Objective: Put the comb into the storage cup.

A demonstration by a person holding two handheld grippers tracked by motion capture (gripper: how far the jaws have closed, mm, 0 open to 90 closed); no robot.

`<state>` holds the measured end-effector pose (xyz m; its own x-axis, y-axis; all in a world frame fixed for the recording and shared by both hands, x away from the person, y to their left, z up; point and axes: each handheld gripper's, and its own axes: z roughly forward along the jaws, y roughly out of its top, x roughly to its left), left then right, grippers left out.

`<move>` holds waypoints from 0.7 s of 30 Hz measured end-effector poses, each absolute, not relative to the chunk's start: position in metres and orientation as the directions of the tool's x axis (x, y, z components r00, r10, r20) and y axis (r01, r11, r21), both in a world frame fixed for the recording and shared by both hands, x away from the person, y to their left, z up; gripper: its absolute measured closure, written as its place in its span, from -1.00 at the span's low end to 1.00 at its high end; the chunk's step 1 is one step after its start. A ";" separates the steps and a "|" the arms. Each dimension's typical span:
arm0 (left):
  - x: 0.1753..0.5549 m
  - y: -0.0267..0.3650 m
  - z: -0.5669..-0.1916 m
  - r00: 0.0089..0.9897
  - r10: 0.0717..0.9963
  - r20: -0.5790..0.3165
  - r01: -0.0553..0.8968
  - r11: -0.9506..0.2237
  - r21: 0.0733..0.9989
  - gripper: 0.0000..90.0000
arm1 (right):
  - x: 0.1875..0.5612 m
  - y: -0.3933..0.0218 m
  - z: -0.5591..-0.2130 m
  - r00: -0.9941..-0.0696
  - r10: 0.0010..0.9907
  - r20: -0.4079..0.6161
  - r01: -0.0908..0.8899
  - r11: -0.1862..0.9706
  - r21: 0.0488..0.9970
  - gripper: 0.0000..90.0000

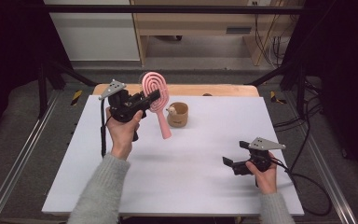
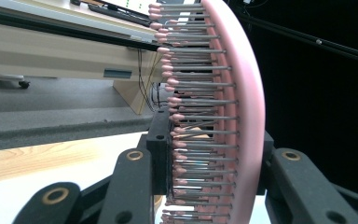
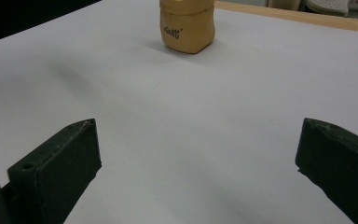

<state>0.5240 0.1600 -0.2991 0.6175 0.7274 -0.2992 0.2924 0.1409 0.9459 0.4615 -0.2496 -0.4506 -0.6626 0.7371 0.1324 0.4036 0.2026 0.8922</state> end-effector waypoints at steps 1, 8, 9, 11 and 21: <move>0.525 0.160 -0.299 0.617 0.728 -0.300 0.292 0.142 0.946 0.41 | 0.461 -0.250 -0.450 -0.662 0.737 0.136 0.406 0.199 0.892 -0.99; 0.531 0.157 -0.296 0.610 0.734 -0.300 0.287 0.149 0.946 0.41 | 0.461 -0.251 -0.451 -0.658 0.740 0.139 0.409 0.196 0.891 -0.99; 0.532 0.157 -0.296 0.609 0.734 -0.301 0.286 0.150 0.946 0.41 | 0.462 -0.252 -0.452 -0.659 0.740 0.137 0.407 0.197 0.892 -0.99; 0.533 0.157 -0.296 0.608 0.734 -0.301 0.284 0.153 0.946 0.41 | 0.462 -0.252 -0.452 -0.659 0.740 0.137 0.406 0.196 0.893 -0.99; 0.544 0.152 -0.296 0.594 0.742 -0.311 0.287 0.166 0.943 0.41 | 0.462 -0.252 -0.453 -0.655 0.742 0.146 0.414 0.191 0.890 -0.99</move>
